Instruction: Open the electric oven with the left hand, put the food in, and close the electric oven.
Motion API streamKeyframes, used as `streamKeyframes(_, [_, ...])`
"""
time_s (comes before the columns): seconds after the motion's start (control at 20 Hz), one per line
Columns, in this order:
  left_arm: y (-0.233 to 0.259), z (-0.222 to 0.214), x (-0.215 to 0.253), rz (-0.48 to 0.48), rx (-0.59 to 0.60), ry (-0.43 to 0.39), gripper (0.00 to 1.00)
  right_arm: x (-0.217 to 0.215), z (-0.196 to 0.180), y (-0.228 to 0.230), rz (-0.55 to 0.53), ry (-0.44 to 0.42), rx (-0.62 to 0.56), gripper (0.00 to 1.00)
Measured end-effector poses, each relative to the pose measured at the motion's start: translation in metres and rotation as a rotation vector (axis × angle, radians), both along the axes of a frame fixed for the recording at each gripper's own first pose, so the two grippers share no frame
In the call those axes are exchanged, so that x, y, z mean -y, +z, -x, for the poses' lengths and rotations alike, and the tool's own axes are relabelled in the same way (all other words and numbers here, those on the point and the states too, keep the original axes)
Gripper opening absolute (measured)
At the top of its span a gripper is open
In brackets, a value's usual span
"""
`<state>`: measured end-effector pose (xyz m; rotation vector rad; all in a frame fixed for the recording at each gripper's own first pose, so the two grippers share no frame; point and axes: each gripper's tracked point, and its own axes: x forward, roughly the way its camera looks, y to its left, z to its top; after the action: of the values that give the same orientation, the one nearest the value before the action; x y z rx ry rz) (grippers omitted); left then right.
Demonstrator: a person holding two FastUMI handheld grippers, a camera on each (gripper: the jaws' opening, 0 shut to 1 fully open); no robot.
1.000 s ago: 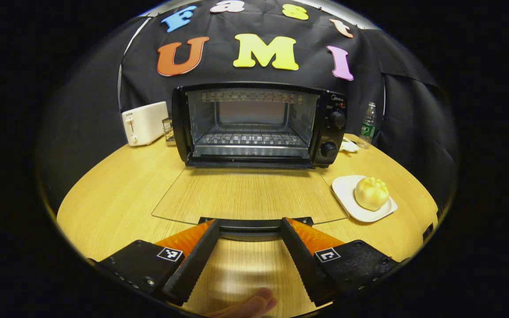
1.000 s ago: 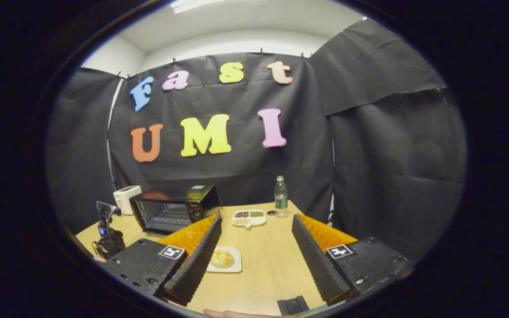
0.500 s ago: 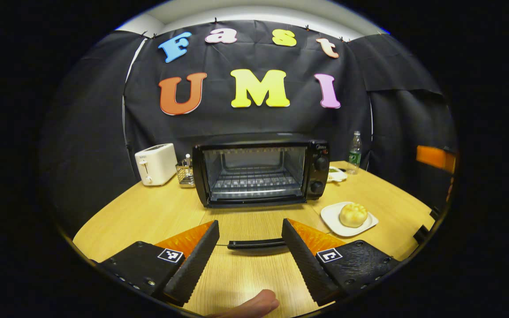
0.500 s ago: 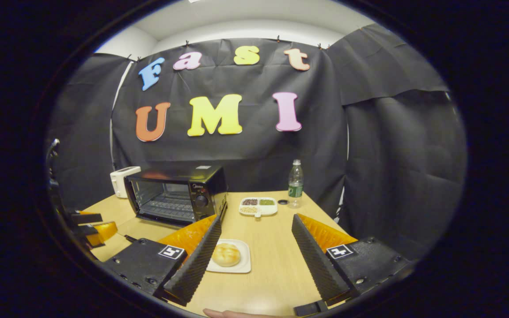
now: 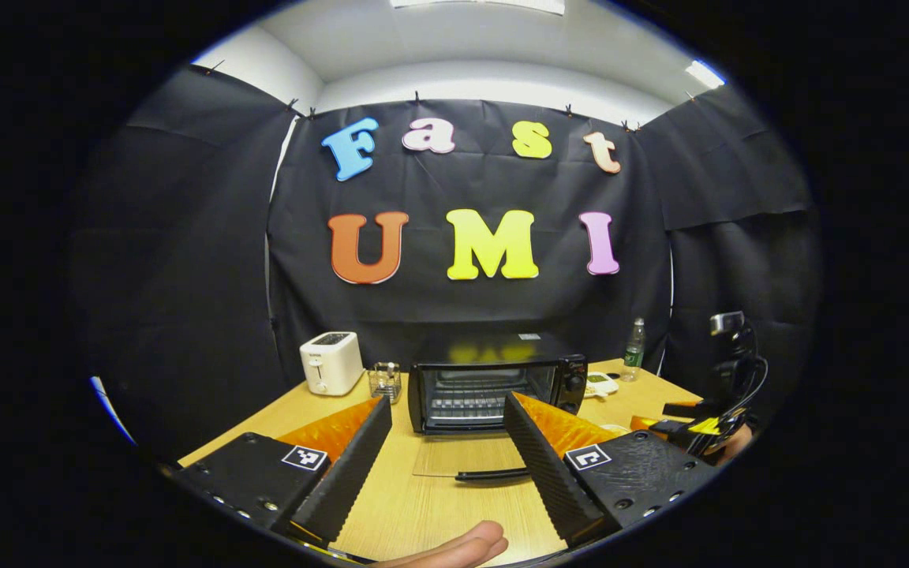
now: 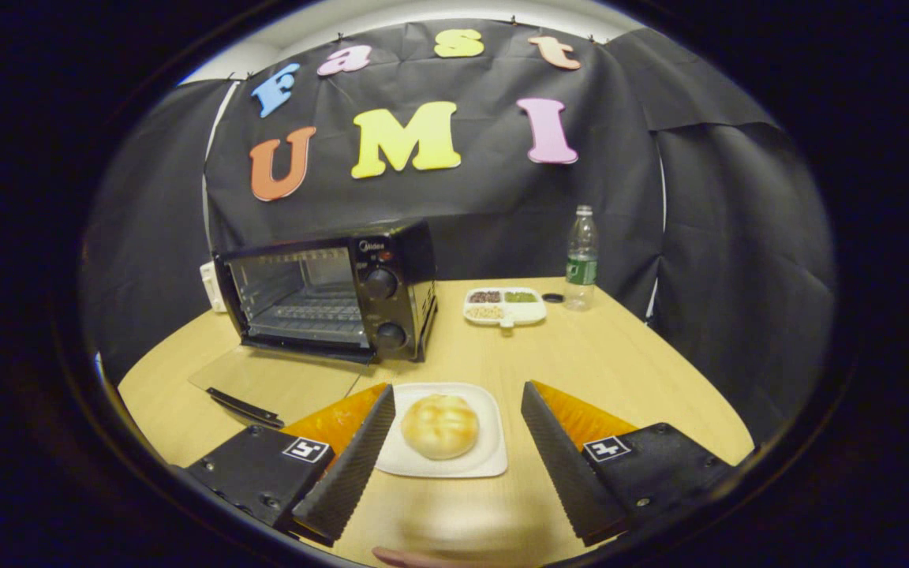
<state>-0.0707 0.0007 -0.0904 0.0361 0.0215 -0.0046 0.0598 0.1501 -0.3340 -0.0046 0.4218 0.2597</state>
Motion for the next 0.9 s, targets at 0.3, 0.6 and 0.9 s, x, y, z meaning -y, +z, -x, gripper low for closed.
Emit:
streamKeyframes(0.3, [0.019, 0.020, -0.012, 0.053, 0.036, 0.006, 0.94, -0.015, -0.022, -0.050, 0.044, 0.010, -0.129, 1.00])
streamKeyframes(0.6, [0.014, 0.026, -0.009, 0.028, 0.027, -0.003, 0.93, -0.025, -0.028, -0.074, -0.002, 0.046, -0.212, 0.96])
streamKeyframes(0.9, [0.018, 0.032, -0.009, 0.011, 0.035, -0.022, 0.93, -0.026, -0.018, -0.056, -0.070, 0.035, -0.184, 0.89])
